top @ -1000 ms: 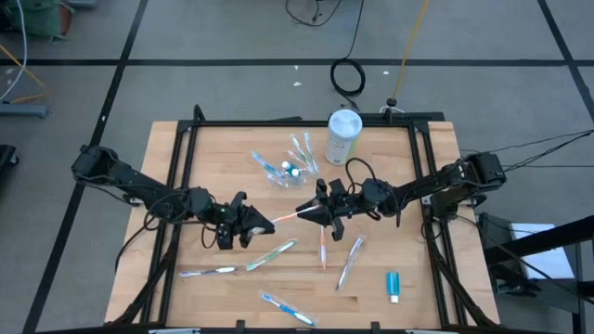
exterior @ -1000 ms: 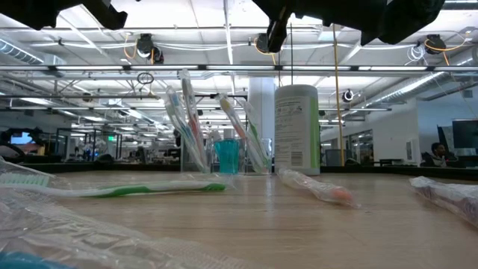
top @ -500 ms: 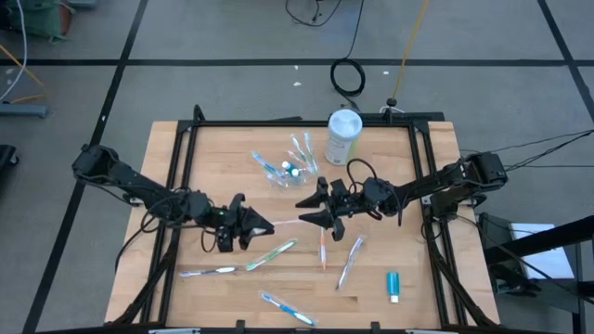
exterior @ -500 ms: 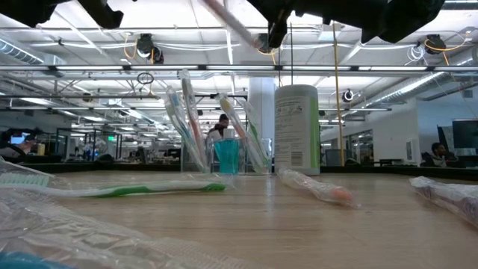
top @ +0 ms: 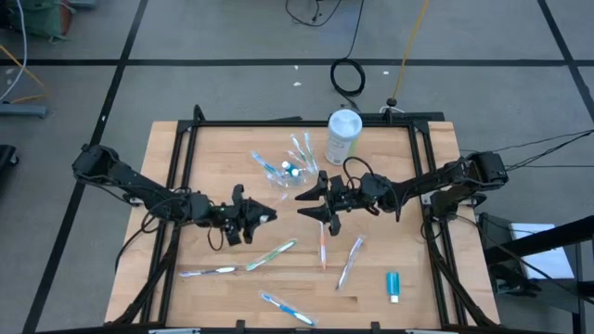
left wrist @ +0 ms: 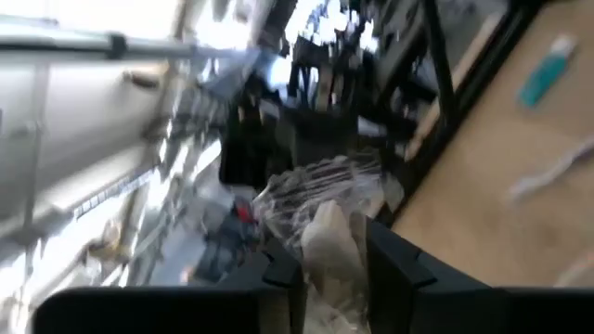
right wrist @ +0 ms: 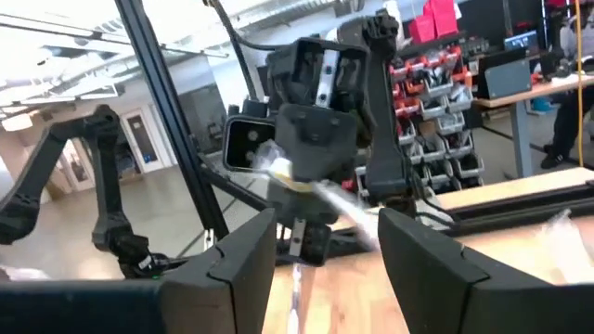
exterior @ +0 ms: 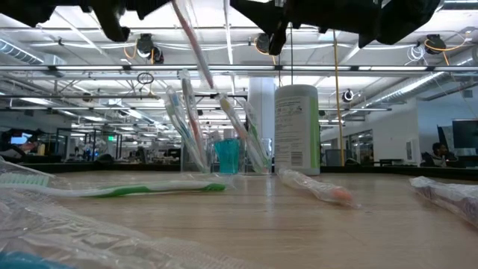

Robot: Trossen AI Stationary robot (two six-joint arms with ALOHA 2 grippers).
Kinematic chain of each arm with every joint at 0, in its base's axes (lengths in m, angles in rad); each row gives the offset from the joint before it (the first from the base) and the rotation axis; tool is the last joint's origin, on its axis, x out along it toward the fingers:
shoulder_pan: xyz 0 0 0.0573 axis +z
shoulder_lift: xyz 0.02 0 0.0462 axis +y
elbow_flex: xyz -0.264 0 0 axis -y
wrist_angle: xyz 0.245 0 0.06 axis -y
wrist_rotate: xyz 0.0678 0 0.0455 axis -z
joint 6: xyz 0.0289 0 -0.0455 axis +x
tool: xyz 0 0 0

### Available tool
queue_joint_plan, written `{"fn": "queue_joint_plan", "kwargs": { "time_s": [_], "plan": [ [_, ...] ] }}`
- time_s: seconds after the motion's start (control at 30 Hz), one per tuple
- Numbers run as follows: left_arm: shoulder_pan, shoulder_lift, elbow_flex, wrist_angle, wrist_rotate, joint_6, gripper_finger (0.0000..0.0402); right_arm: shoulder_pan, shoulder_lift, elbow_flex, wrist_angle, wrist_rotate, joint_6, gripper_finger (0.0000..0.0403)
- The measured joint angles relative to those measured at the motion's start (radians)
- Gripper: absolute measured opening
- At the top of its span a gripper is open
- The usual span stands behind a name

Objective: Pick & Place toothbrushing station
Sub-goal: Put the orange toothbrush into the transparent organizer

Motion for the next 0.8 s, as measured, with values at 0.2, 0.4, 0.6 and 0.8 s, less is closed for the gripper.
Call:
{"fn": "queue_joint_plan", "kwargs": {
  "time_s": [0.2, 0.4, 0.6, 0.8],
  "plan": [
    [0.063, 0.0, 0.0, -0.071, -0.051, -0.121, 0.0029, -0.001, 0.0, 0.0, -0.04, 0.0, 0.001, 0.0181],
    [0.152, 0.0, 0.0, -0.069, -0.051, -0.288, 0.0036, 0.0, 0.0, 0.0, -0.024, 0.0, -0.002, 0.0182],
    [0.226, 0.0, 0.0, -0.032, -0.101, -0.484, 0.0034, 0.0, 0.0, 0.0, -0.018, 0.0, -0.05, 0.0183],
    [0.323, 0.0, 0.0, -0.037, -0.144, -0.793, 0.0007, 0.0, 0.0, 0.0, -0.018, 0.0, -0.049, 0.0183]
  ]
}}
